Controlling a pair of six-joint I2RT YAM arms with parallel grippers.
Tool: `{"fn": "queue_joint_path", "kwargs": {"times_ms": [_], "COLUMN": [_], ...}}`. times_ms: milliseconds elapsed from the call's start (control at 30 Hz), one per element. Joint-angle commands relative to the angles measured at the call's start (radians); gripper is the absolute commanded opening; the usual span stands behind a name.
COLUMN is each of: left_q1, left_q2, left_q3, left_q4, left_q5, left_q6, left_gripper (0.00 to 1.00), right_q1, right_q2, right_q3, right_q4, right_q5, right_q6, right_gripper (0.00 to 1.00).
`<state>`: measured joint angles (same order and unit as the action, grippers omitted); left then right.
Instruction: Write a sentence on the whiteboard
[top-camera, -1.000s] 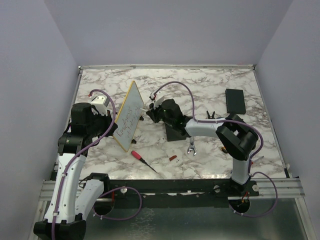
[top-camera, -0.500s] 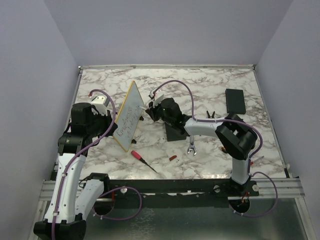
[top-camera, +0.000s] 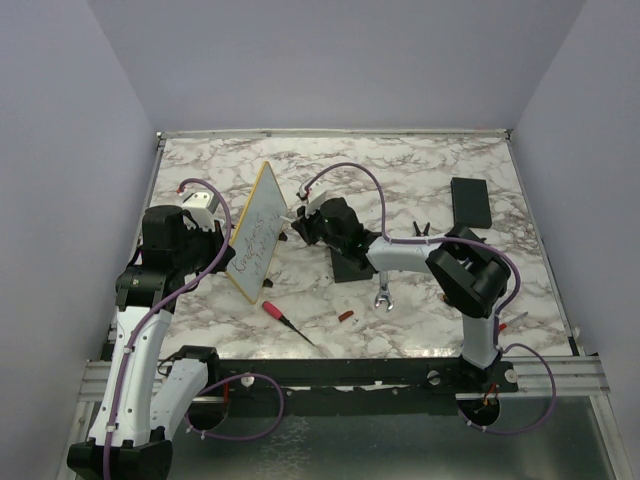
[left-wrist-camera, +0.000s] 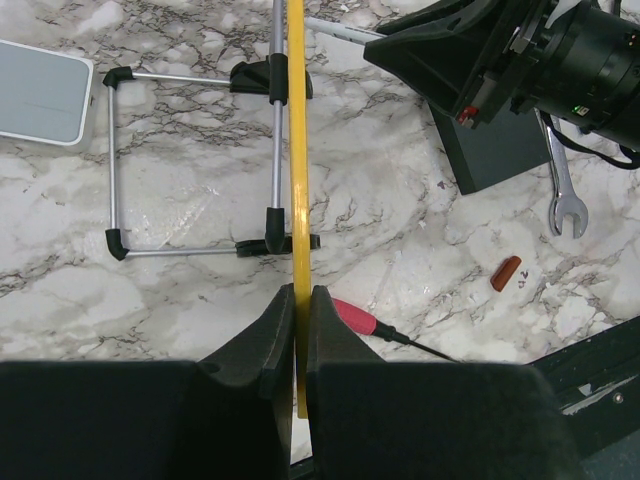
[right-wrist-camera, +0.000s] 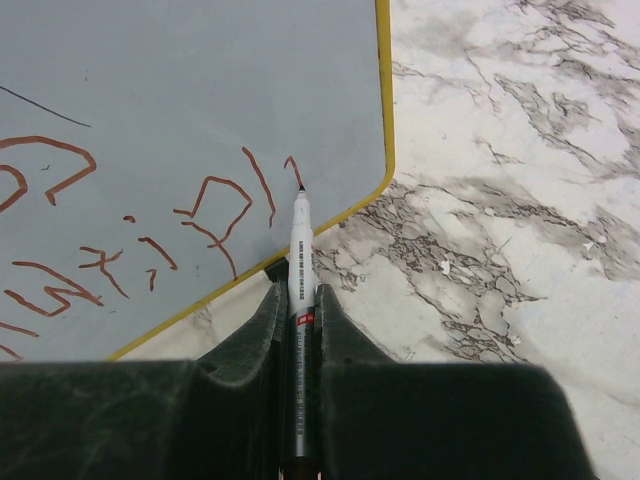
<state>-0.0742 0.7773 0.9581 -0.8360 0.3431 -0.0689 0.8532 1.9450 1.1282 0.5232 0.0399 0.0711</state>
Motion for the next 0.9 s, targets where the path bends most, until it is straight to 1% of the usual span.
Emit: {"fn": "queue_joint_path", "kwargs": {"times_ms": [0, 233, 433, 633, 867], "left_q1": [-0.009, -0.009, -0.009, -0.009, -0.01], "left_q2": [-0.012, -0.012, -0.011, -0.012, -0.012], "left_q3": [-0.005, -0.005, -0.006, -0.005, -0.005], "left_q4": [-0.009, -0.008, -0.009, -0.008, -0.009], "left_q5": [0.029, 0.027, 0.026, 0.026, 0.025], "left_q6": [0.009, 0.008, 0.008, 0.007, 0.008], "left_gripper": [0.0, 0.0, 0.0, 0.0, 0.0], "right_q1": [-0.002, -0.001, -0.002, 0.0, -0.002], "right_q2": [0.034, 0.027, -0.05, -0.091, -0.072], "right_q3": [0.002, -0.002, -0.043, -0.031, 0.017], "right_q4": [-0.006, -0.012, 0.007, 0.013, 0.012], "right_q5": [-0.011, -0.008, 0.019, 0.038, 0.038], "right_q6": [0.012, 0.01, 0.007, -0.013, -0.034], "right_gripper": [0.01, 0.01, 0.01, 0.01, 0.0]}}
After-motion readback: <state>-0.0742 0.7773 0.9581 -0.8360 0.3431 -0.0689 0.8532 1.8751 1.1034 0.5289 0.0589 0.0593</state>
